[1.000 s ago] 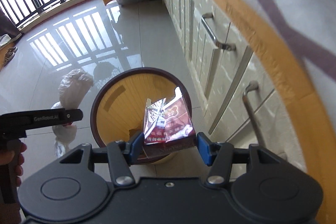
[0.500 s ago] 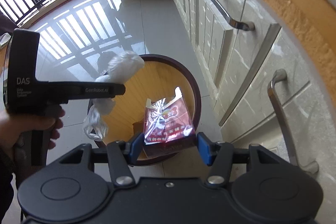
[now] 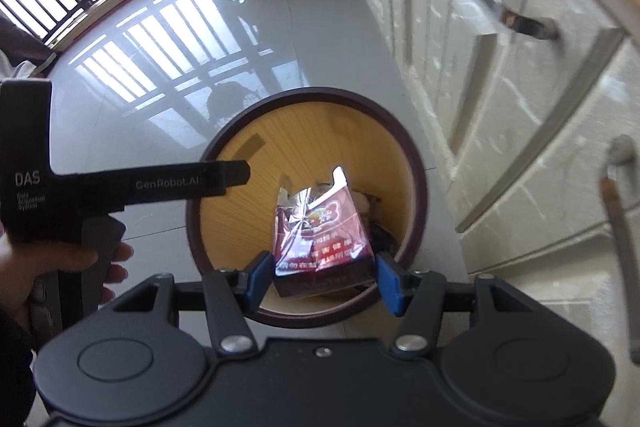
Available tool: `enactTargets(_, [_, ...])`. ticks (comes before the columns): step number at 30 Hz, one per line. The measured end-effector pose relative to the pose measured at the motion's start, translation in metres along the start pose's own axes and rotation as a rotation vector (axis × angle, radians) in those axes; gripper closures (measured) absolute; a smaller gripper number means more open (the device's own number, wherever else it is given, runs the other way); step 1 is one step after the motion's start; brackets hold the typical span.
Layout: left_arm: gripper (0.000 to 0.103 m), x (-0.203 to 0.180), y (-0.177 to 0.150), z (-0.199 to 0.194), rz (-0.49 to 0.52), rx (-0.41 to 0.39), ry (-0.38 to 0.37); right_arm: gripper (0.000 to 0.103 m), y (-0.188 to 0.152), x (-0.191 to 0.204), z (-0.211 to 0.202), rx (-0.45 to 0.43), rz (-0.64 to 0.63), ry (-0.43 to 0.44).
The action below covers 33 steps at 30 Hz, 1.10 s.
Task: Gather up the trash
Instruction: 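Open both grippers to drop the bag and pack into the wastebasket, then withdraw both tools from the wastebasket back toward the bed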
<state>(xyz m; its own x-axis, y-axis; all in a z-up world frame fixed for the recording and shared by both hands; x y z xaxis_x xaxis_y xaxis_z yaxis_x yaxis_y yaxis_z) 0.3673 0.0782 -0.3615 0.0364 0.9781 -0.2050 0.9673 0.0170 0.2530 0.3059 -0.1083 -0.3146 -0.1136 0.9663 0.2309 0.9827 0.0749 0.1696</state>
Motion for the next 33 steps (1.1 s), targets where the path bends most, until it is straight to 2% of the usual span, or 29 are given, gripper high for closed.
enactTargets(2, [0.000,0.005,-0.004,-0.001,-0.020,0.011,0.001,0.039,0.002,0.006,0.005,0.012,-0.006,0.033])
enactTargets(3, [0.000,0.007,-0.005,-0.001,-0.029,0.018,0.000,0.025,0.003,0.008,0.010,0.029,-0.010,0.037])
enactTargets(4, [0.000,0.009,-0.007,-0.001,-0.040,0.026,-0.002,0.016,0.002,0.010,0.014,0.044,-0.019,0.028])
enactTargets(9, [0.000,0.013,-0.016,0.000,-0.062,0.055,-0.001,0.013,-0.007,0.012,0.024,0.074,-0.095,-0.056])
enactTargets(19, [0.000,0.011,-0.027,-0.015,-0.038,0.092,0.028,0.000,-0.012,-0.004,0.016,0.092,-0.088,-0.138])
enactTargets(33, [0.000,0.001,-0.044,-0.059,0.014,0.097,0.061,0.000,-0.012,-0.005,-0.023,0.030,-0.078,-0.155])
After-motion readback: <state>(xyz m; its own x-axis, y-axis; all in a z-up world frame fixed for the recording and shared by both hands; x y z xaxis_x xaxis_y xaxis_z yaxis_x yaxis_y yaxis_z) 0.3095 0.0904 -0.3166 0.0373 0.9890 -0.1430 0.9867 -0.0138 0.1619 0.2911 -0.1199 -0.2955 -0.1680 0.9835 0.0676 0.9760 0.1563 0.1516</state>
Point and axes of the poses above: each gripper's, at about its wrist camera, not at the fingertips, and z roughly the way its jaws point, x to its left, y to its top, the point moved 2 cm from there along z, roughly the way its jaws point, and after that the axes turned 12 degrees about x, right-handed, at the moved point
